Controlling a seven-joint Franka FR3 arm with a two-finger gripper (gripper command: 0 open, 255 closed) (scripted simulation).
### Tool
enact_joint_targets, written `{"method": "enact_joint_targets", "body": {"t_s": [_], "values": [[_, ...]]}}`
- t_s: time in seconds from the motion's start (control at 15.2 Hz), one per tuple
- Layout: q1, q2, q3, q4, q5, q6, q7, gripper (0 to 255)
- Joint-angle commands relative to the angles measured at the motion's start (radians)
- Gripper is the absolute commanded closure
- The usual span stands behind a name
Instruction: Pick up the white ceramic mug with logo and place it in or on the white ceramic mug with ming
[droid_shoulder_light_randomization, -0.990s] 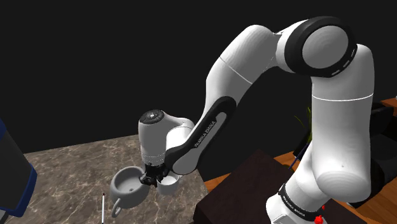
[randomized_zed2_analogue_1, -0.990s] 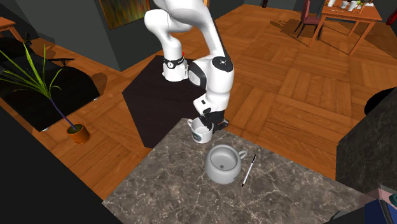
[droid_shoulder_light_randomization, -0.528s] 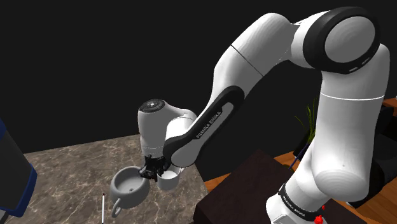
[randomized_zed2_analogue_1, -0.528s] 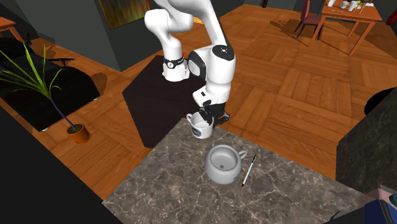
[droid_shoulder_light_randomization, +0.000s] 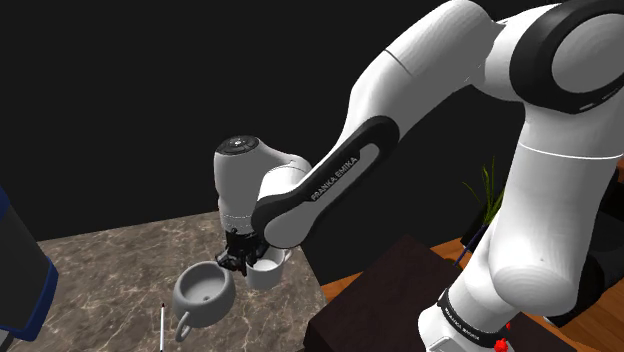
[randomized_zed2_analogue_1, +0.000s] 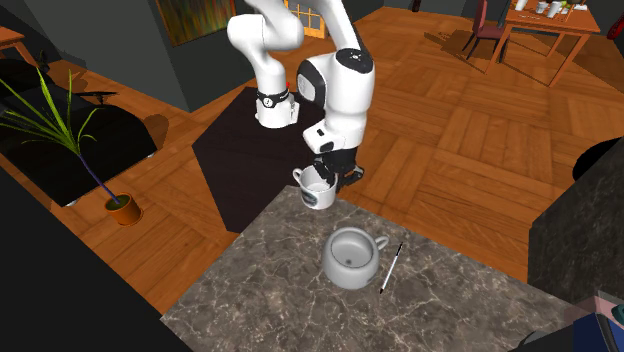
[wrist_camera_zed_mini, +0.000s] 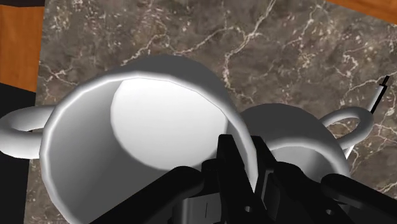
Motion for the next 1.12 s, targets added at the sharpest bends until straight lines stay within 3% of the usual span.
{"method": "enact_joint_targets", "body": {"t_s": [0.0,0.13,0.92,1.06], "values": [[-0.007,-0.028,0.011,0.000,0.024,-0.025,-0.016,255],[-0.011,-0.045,0.017,0.002,0.038,-0.041,-0.026,255],[0.169,0.332,-0.029,0.633,-0.083,-0.334,0.078,255],[0.173,0.347,-0.034,0.628,-0.090,-0.315,0.083,255]]}}
